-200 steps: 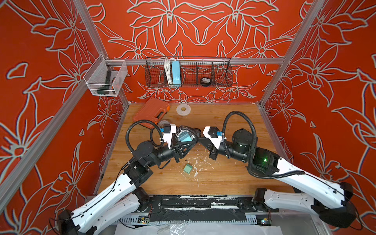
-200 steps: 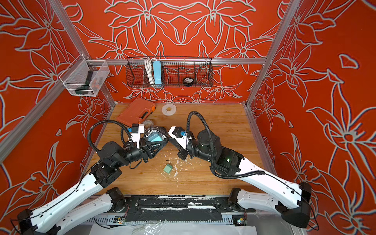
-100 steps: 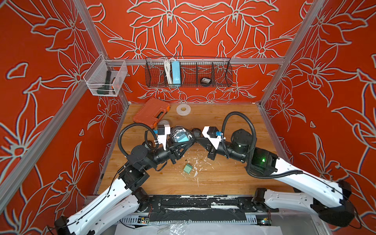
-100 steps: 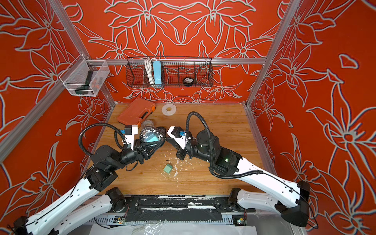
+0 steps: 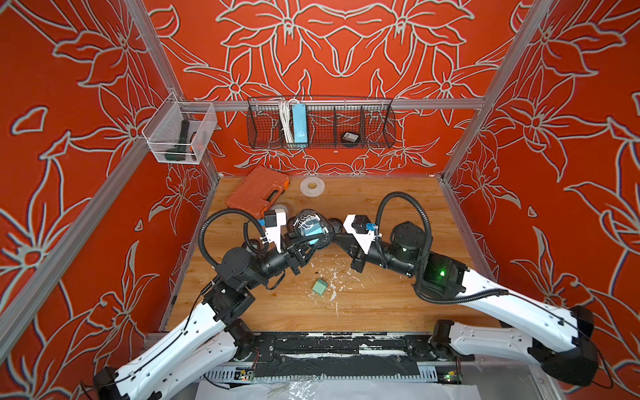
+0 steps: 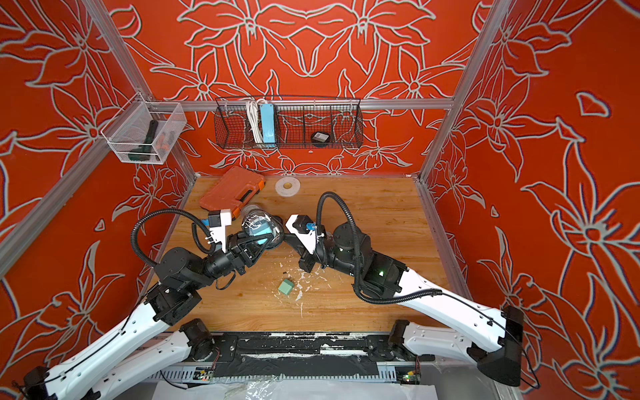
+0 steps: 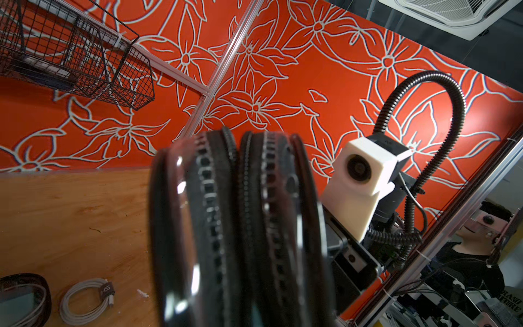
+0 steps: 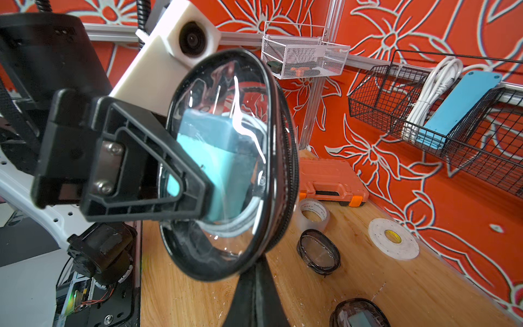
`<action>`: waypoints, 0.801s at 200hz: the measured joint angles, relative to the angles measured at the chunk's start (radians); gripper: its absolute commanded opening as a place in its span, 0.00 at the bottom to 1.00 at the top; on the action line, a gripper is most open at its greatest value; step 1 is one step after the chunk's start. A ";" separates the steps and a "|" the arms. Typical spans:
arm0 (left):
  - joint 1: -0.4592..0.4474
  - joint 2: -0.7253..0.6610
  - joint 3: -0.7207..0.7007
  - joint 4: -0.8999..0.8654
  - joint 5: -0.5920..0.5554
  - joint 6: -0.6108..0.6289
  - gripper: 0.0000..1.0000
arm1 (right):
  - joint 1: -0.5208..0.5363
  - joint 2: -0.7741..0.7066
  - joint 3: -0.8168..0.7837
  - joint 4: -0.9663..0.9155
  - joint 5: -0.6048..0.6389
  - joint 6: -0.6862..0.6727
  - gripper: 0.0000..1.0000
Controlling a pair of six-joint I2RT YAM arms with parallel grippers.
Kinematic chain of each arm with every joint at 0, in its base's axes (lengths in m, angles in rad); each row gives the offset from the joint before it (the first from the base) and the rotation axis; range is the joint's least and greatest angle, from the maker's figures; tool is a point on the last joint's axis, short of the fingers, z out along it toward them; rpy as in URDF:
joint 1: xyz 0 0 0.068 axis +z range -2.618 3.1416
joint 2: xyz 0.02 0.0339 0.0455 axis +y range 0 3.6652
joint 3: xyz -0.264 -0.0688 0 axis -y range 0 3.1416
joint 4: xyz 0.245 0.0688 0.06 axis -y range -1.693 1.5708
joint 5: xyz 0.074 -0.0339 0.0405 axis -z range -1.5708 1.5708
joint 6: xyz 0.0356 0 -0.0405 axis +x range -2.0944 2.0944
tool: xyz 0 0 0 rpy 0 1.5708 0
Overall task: Pack away charging kits
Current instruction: Zip the zipper on the storage bag.
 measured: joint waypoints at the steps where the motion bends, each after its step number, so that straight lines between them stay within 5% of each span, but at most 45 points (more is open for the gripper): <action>1: 0.000 0.001 0.000 0.000 -0.001 0.000 0.03 | 0.000 0.000 0.000 0.000 0.001 0.000 0.00; 64: 0.000 0.036 0.034 -0.077 -0.011 0.033 0.00 | -0.036 0.001 0.017 -0.056 0.080 -0.058 0.00; 160: -0.002 0.130 0.147 -0.198 0.080 0.135 0.00 | -0.143 0.030 0.136 -0.136 -0.007 -0.259 0.00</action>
